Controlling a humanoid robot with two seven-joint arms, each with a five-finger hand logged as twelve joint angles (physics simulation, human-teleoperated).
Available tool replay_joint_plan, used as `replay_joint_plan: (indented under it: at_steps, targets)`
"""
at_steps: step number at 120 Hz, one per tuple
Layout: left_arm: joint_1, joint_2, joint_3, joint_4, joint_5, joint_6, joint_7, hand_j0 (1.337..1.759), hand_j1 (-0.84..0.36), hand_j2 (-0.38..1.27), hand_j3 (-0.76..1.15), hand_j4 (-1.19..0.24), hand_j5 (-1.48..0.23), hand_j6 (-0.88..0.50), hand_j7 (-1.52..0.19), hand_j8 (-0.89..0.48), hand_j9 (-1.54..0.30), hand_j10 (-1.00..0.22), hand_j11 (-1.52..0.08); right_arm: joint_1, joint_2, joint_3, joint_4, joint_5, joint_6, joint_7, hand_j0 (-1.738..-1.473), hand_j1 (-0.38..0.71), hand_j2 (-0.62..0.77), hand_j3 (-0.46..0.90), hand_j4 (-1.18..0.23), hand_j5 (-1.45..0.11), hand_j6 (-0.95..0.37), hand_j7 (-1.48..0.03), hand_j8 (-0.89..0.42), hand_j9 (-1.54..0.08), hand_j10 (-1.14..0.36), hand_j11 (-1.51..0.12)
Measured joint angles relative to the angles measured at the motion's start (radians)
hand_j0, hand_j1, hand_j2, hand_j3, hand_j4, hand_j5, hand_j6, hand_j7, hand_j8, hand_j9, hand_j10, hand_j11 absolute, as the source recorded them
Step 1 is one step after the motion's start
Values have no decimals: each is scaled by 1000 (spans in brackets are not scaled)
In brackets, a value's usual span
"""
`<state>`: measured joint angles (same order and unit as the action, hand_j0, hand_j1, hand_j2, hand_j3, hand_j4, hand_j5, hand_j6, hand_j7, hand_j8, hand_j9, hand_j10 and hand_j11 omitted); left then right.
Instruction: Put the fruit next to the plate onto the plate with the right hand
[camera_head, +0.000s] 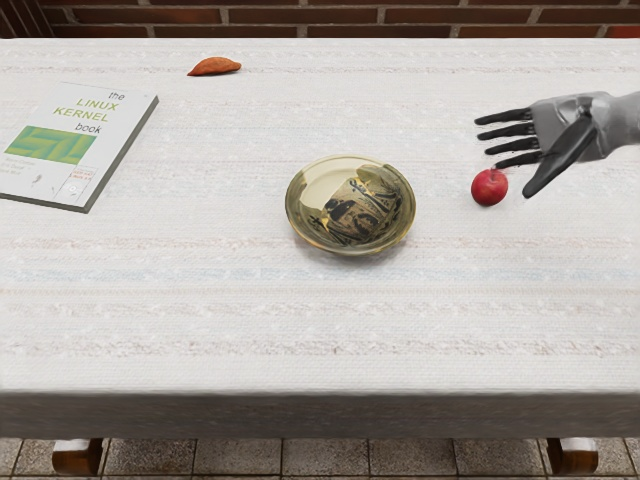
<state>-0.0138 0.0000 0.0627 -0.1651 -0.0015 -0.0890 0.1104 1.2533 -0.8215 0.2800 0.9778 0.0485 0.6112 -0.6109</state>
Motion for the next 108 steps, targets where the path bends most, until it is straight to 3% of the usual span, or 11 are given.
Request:
replay_joint_plan:
  at_steps: [17,24,38,49,58,86,108]
  targets:
    - [0,0,0,0,0,0,0,1658,335,2,0,-12,-15,-12,-15,-12,-15,-11,-15,-21,-6,32,-26,-11,0,0,-1658,-349,0,0,-1,0,0,0,0,0,0,0]
    - [0,0,0,0,0,0,0,1658,335,2,0,-12,-15,-12,-15,-11,-15,-11,-15,-2,59,19,-54,-152,-94,0,-1658,-349,0,0,0,0,1,0,1,0,0,0]
    - [0,0,0,0,0,0,0,1658,335,2,0,-12,-15,-12,-15,-11,-15,-11,-15,180,207,-206,-88,-407,-311,0,-1658,-349,0,0,-1,0,-1,0,-1,0,0,0]
    - [0,0,0,0,0,0,0,1658,336,2,0,-11,-15,-12,-15,-12,-15,-11,-15,358,318,-465,-98,-446,-389,0,-1658,-349,0,0,-1,0,-2,0,-1,0,-1,0]
    - [0,0,0,0,0,0,0,1658,336,2,0,-11,-15,-12,-15,-12,-15,-11,-15,422,408,-614,-112,-458,-458,0,-1658,-349,0,0,-2,0,-2,0,-2,0,-1,0]
    - [0,0,0,0,0,0,0,1658,336,2,0,-11,-14,-11,-14,-11,-14,-11,-14,308,636,-726,-275,-466,-627,0,-1658,-349,1,0,-2,0,-4,0,-3,0,-2,0]
    - [0,0,0,0,0,0,0,1658,336,2,0,-11,-14,-11,-14,-11,-14,-11,-14,218,693,-740,-357,-476,-739,0,-1658,-349,1,0,-2,0,-4,0,-3,0,-2,0]
